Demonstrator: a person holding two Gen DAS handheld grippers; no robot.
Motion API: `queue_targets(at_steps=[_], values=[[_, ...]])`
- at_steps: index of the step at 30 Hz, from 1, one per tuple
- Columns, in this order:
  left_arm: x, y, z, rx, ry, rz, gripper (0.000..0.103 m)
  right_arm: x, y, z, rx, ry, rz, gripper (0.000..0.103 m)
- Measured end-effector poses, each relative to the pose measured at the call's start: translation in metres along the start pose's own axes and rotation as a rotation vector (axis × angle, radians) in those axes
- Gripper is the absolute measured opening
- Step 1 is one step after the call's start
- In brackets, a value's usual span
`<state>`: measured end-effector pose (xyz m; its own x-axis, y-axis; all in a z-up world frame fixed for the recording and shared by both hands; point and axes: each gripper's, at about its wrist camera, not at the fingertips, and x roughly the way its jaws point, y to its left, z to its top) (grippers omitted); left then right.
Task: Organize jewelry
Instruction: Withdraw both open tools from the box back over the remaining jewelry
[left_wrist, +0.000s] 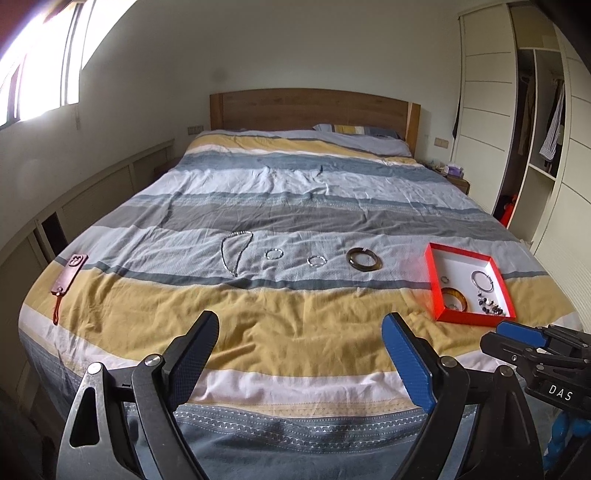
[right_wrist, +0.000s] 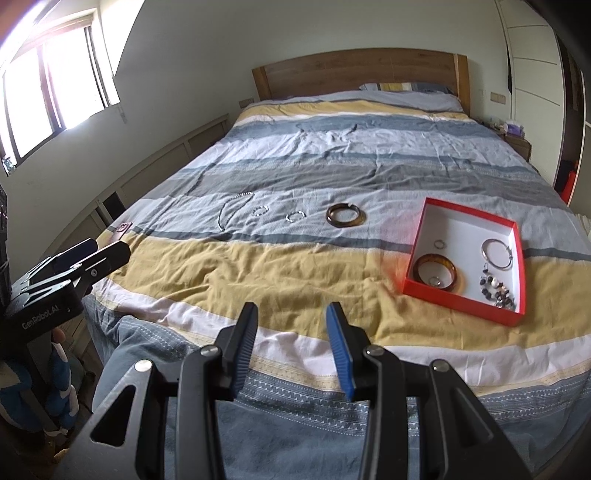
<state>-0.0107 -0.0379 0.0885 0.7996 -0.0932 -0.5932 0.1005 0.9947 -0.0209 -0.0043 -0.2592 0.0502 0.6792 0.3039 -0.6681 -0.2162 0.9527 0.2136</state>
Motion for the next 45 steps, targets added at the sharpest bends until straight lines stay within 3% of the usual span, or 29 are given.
queue_targets(at_steps=[17, 45], values=[[0.061, 0.01, -0.01, -0.018, 0.087, -0.025, 0.089, 0.049, -0.013, -0.008, 0.029, 0.112, -0.043, 0.037], [0.11, 0.028, -0.006, -0.028, 0.198, -0.089, 0.089, 0.063, -0.01, 0.015, 0.028, 0.117, -0.132, 0.037]])
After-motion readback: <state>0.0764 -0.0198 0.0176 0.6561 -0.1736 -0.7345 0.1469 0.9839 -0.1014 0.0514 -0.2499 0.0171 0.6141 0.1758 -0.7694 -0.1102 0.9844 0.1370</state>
